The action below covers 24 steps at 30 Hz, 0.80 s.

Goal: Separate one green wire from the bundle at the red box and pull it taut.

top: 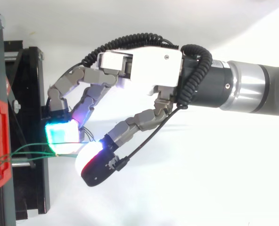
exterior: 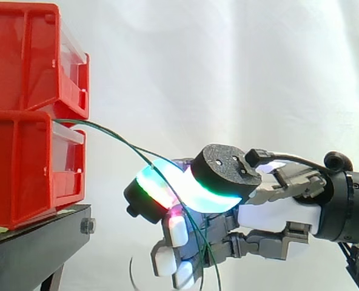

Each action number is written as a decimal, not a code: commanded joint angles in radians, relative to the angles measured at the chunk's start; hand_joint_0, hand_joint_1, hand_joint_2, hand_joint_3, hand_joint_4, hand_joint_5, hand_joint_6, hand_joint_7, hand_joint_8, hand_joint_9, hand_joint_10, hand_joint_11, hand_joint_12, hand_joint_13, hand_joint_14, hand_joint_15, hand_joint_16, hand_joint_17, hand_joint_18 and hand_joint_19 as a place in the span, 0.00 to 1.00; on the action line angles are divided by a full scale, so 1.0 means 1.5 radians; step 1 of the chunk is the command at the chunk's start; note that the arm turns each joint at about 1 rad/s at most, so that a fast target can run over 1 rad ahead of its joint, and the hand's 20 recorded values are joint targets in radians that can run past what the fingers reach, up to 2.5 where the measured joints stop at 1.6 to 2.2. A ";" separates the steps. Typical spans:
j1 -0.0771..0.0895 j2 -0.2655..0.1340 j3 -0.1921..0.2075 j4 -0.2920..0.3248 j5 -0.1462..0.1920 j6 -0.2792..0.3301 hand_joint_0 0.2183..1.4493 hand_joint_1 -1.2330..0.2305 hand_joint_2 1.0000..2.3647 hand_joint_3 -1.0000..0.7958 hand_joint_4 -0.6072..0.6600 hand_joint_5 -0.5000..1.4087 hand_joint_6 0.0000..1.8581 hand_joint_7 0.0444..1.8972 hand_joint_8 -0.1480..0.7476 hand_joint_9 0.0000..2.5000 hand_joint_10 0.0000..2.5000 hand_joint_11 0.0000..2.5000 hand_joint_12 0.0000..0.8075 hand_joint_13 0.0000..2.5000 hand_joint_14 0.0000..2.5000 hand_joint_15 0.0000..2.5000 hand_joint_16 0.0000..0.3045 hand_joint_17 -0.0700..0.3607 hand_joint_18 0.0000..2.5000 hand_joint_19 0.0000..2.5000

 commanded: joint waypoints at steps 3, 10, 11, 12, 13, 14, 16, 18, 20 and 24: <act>-0.003 0.000 0.004 -0.011 -0.003 0.000 0.34 0.16 0.00 0.28 0.57 0.18 0.49 0.52 0.45 0.41 0.01 0.25 0.41 0.37 0.01 0.21 0.17 0.43 0.32 0.24; -0.007 0.006 0.008 -0.044 -0.022 0.012 0.28 0.42 0.00 0.30 0.57 0.20 0.46 0.54 0.48 0.43 0.01 0.24 0.45 0.38 0.01 0.22 0.18 0.44 0.33 0.27; -0.007 0.010 0.008 -0.051 -0.023 0.012 0.29 0.43 0.00 0.31 0.57 0.20 0.46 0.54 0.48 0.43 0.01 0.24 0.45 0.38 0.01 0.22 0.18 0.44 0.33 0.27; -0.008 0.010 0.009 -0.055 -0.023 0.012 0.29 0.43 0.01 0.33 0.57 0.20 0.46 0.55 0.48 0.43 0.01 0.24 0.45 0.38 0.01 0.22 0.18 0.44 0.33 0.27; -0.008 0.015 0.009 -0.062 -0.023 0.012 0.29 0.43 0.01 0.33 0.57 0.20 0.46 0.55 0.48 0.43 0.01 0.24 0.45 0.38 0.01 0.22 0.18 0.44 0.33 0.27; -0.008 0.016 0.009 -0.065 -0.023 0.012 0.30 0.42 0.01 0.34 0.57 0.19 0.46 0.55 0.48 0.43 0.01 0.24 0.45 0.38 0.01 0.22 0.18 0.44 0.33 0.27; -0.008 0.016 0.008 -0.067 -0.023 0.012 0.30 0.40 0.01 0.35 0.57 0.20 0.46 0.56 0.48 0.43 0.01 0.24 0.45 0.37 0.01 0.22 0.18 0.44 0.33 0.27; -0.009 0.019 0.009 -0.071 -0.023 0.012 0.30 0.38 0.01 0.36 0.57 0.20 0.46 0.56 0.48 0.43 0.01 0.24 0.45 0.37 0.01 0.22 0.18 0.44 0.33 0.27; -0.009 0.019 0.010 -0.071 -0.023 0.012 0.30 0.37 0.01 0.37 0.58 0.19 0.46 0.56 0.48 0.43 0.01 0.24 0.45 0.37 0.01 0.22 0.17 0.44 0.33 0.27; -0.009 0.019 0.011 -0.069 -0.021 0.009 0.31 0.35 0.01 0.41 0.57 0.20 0.47 0.57 0.48 0.43 0.01 0.25 0.45 0.37 0.01 0.22 0.17 0.44 0.33 0.27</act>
